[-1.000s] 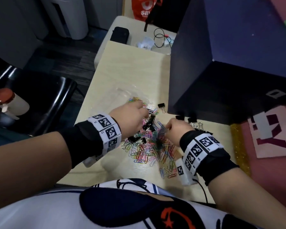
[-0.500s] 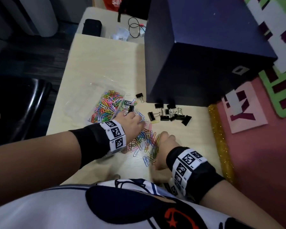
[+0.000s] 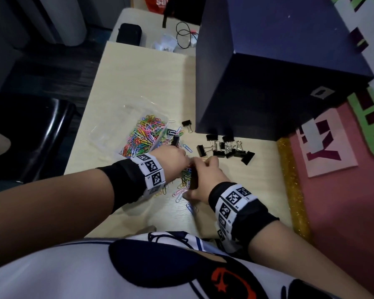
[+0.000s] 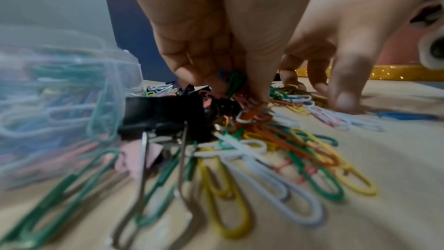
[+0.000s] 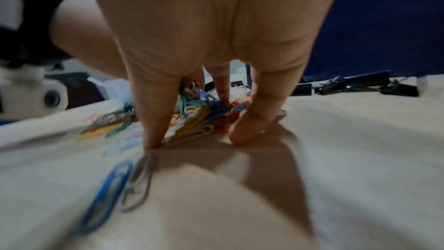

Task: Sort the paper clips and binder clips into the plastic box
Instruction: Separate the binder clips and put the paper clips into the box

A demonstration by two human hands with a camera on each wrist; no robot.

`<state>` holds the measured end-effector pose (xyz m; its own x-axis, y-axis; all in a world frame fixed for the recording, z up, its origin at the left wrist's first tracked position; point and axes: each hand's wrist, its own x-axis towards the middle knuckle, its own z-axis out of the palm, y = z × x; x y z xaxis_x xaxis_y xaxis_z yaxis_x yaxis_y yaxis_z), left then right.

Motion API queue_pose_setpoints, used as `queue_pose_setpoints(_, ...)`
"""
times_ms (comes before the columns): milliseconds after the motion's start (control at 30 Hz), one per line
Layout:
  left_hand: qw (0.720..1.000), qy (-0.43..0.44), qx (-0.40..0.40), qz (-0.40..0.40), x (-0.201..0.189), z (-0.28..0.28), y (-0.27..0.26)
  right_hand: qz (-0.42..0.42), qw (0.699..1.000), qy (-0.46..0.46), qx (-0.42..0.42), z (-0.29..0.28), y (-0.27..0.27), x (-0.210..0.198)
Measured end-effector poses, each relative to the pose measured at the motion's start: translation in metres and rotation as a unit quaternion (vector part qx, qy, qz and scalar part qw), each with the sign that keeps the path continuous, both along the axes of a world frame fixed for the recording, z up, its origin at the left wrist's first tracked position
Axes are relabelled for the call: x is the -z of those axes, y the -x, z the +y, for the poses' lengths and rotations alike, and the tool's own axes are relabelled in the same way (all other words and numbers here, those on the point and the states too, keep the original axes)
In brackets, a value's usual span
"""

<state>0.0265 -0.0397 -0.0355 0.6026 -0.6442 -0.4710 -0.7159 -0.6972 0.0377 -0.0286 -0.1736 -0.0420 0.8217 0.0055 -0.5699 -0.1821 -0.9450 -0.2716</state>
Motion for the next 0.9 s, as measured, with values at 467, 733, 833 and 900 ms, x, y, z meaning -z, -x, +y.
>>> queue_pose_setpoints(467,0.964,0.196,-0.177,-0.001,-0.017,0.035,-0.016,-0.058,0.998,0.0,0.013,-0.003,-0.027,0.0)
queue_pose_setpoints(733,0.914,0.218,-0.339,-0.038,-0.032,0.083,-0.03,-0.124,0.987,-0.092,0.04,0.032,-0.064,-0.029)
queue_pose_setpoints(833,0.903,0.225,-0.365,-0.009,-0.031,0.096,-0.029,-0.151,0.98,-0.122,0.05,0.053,-0.076,-0.032)
queue_pose_setpoints(900,0.897,0.238,-0.372,0.0,-0.029,0.102,-0.026,-0.17,0.974,-0.141,0.047,0.066,-0.083,-0.033)
